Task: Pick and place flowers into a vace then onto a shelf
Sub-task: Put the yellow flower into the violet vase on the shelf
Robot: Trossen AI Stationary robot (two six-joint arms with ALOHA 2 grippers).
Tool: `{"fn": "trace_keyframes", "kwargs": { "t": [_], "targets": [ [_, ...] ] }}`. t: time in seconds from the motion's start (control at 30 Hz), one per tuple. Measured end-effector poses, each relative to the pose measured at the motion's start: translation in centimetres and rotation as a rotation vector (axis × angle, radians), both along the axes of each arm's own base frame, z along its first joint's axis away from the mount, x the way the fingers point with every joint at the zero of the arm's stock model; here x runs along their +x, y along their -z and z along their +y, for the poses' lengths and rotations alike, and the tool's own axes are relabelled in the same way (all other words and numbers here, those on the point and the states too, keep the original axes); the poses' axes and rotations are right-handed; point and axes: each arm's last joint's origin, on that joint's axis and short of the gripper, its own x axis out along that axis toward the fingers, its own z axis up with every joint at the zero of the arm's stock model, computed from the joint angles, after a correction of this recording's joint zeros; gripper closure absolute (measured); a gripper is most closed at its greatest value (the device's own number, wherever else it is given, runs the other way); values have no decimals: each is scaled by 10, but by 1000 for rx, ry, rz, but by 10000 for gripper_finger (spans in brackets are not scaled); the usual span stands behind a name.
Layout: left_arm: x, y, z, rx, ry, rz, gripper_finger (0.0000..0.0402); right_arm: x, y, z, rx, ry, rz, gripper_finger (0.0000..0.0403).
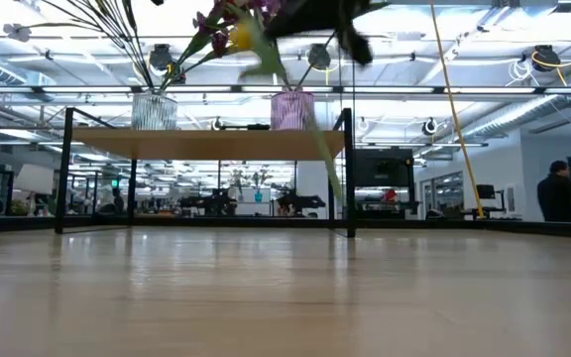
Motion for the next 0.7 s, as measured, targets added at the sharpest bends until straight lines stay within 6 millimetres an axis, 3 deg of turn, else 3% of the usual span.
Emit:
{"fn": "trace_keyframes", "kwargs": {
  "t": [0.2, 0.4, 0.57, 0.7],
  "targets": [
    [-42, -30, 16, -48, -141, -249, 215, -41, -72, -16, -265, 164, -229, 403],
    [-85, -53, 32, -104, -248, -483, 215, -73, -135, -31, -691, 334, -400, 403],
    [-102, -63, 38, -126, -262, -590, 215, -84, -165, -45, -993, 430, -459, 403],
    [-103, -66, 39, -96, -257, -624, 215, -84, -170, -65, -1143, 499, -405, 403]
  ]
}}
